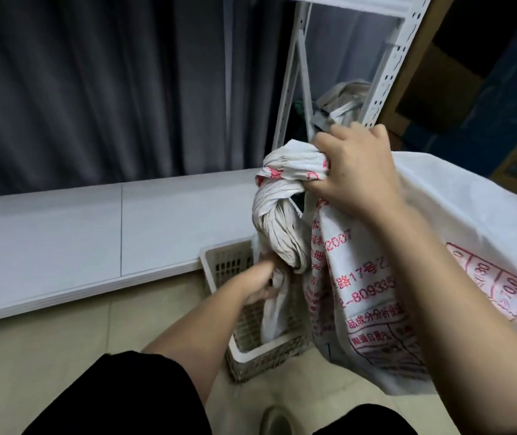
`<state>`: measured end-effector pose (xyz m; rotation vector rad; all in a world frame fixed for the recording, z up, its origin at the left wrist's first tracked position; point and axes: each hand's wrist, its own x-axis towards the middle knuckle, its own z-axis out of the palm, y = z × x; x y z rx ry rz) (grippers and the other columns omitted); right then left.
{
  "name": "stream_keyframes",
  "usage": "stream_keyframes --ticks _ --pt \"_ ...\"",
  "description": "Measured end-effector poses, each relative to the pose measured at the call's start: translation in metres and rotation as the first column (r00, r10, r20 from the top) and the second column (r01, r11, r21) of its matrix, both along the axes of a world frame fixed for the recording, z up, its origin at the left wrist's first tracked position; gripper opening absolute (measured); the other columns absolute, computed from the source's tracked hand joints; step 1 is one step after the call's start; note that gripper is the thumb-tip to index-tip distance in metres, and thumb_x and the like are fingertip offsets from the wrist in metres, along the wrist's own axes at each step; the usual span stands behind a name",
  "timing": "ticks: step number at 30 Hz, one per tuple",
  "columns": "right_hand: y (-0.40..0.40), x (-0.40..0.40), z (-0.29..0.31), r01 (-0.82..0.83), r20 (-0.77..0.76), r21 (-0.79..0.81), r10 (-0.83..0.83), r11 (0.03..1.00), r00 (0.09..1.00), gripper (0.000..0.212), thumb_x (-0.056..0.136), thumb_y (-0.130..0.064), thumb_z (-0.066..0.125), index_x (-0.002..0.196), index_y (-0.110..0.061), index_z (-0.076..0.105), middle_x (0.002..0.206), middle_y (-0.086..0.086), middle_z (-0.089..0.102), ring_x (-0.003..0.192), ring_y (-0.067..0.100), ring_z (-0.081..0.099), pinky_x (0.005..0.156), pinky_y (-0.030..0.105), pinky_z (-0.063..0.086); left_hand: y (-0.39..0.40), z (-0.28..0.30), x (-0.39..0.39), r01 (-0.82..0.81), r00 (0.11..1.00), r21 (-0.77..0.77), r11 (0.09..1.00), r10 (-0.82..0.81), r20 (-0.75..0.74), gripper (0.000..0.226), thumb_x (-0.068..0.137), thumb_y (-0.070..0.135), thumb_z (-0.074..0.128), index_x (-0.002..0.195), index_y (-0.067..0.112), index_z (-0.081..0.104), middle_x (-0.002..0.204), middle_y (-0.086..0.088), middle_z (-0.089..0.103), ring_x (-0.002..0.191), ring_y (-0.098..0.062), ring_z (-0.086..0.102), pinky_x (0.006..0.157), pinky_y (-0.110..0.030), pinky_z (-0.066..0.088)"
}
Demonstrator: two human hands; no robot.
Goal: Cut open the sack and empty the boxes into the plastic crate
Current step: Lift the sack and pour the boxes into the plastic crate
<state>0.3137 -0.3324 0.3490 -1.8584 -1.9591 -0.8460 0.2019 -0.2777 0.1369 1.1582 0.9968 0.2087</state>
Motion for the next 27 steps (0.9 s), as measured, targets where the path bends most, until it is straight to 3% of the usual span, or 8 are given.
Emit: stream_keyframes --ticks 2,6,11,14,18,21,24,27 --pt "0.015 -0.003 -0.016 0.006 0.074 -0.098 0.001 0.995 0.997 0.032 0.071 -0.044 0.066 0.086 -0.016 0.061 0.085 0.006 0.06 0.088 0.03 0.054 0.076 0.037 0.03 0.008 -0.02 0.0 0.238 0.956 0.109 0.965 -0.213 -0.203 0.04 0.099 0.036 0.037 0.123 0.009 0.054 0.123 -0.01 0.054 0.115 -0.024 0.05 0.109 -0.042 0.038" --pt "0.037 -0.008 -0.053 0.058 0.132 -0.292 -0.02 0.955 0.991 0.037 0.072 -0.042 0.068 0.097 -0.015 0.061 0.094 0.007 0.061 0.095 0.03 0.053 0.073 0.034 0.02 0.026 -0.035 -0.024 0.392 0.844 0.25 0.885 -0.238 -0.481 0.128 0.05 0.084 0.064 0.153 0.024 0.018 0.162 -0.007 0.01 0.146 -0.025 0.019 0.12 -0.04 0.019" --pt "0.06 -0.022 -0.065 0.063 0.124 -0.359 -0.019 0.931 0.992 0.038 0.077 -0.038 0.064 0.106 -0.014 0.061 0.099 0.005 0.061 0.1 0.028 0.05 0.081 0.036 0.027 0.039 0.023 -0.06 0.124 0.939 0.636 0.762 0.118 -0.324 0.138 0.064 0.035 0.085 0.148 0.025 -0.023 0.16 -0.007 -0.014 0.149 -0.025 -0.002 0.12 -0.04 0.015" --pt "0.069 -0.033 -0.068 0.098 0.135 -0.38 -0.05 0.92 0.99 0.045 0.079 -0.042 0.064 0.111 -0.012 0.058 0.106 0.007 0.061 0.103 0.028 0.05 0.087 0.037 0.029 0.043 0.047 -0.056 0.002 0.993 0.749 0.662 0.086 -0.079 0.134 0.067 0.026 0.084 0.149 0.026 -0.022 0.158 0.0 -0.007 0.144 -0.013 0.014 0.11 -0.023 0.023" --pt "0.067 -0.039 -0.076 0.079 0.023 -0.376 -0.076 0.923 0.997 0.075 0.071 -0.047 0.068 0.133 -0.016 0.038 0.126 0.005 0.055 0.115 0.026 0.047 0.094 0.039 0.028 0.045 0.069 -0.056 0.08 0.972 0.893 0.442 0.166 -0.169 0.111 0.072 0.025 0.077 0.152 0.033 0.0 0.153 -0.004 0.02 0.124 -0.024 0.049 0.092 -0.037 0.049" --pt "0.044 -0.037 -0.068 -0.026 -0.172 -0.448 -0.058 0.893 0.983 0.085 0.072 -0.058 0.06 0.143 -0.024 0.029 0.135 0.003 0.046 0.13 0.022 0.037 0.113 0.048 0.014 0.05 0.059 -0.051 0.026 0.956 0.863 0.505 0.24 -0.169 0.057 0.079 0.024 0.068 0.129 0.027 0.04 0.121 -0.008 0.054 0.103 -0.03 0.059 0.081 -0.04 0.05" --pt "0.0 -0.014 -0.059 0.01 -0.351 0.045 0.006 0.999 0.936 0.058 0.08 -0.047 0.052 0.133 -0.024 0.046 0.133 -0.001 0.049 0.129 0.016 0.039 0.115 0.047 0.018 0.05 0.05 -0.049 -0.169 0.96 0.798 0.578 0.28 0.001 0.031 0.086 0.013 0.061 0.115 0.014 0.049 0.11 -0.006 0.061 0.095 -0.024 0.058 0.074 -0.033 0.046" --pt "-0.041 0.041 -0.065 0.524 -0.715 0.344 -0.144 0.779 0.684 0.054 0.083 -0.035 0.051 0.133 -0.019 0.044 0.136 0.002 0.046 0.129 0.021 0.039 0.108 0.04 0.024 0.051 0.046 -0.058 -0.271 0.952 0.711 0.648 0.29 0.099 0.029 0.091 0.007 0.057 0.119 0.01 0.049 0.109 -0.002 0.059 0.098 -0.019 0.055 0.077 -0.028 0.042"
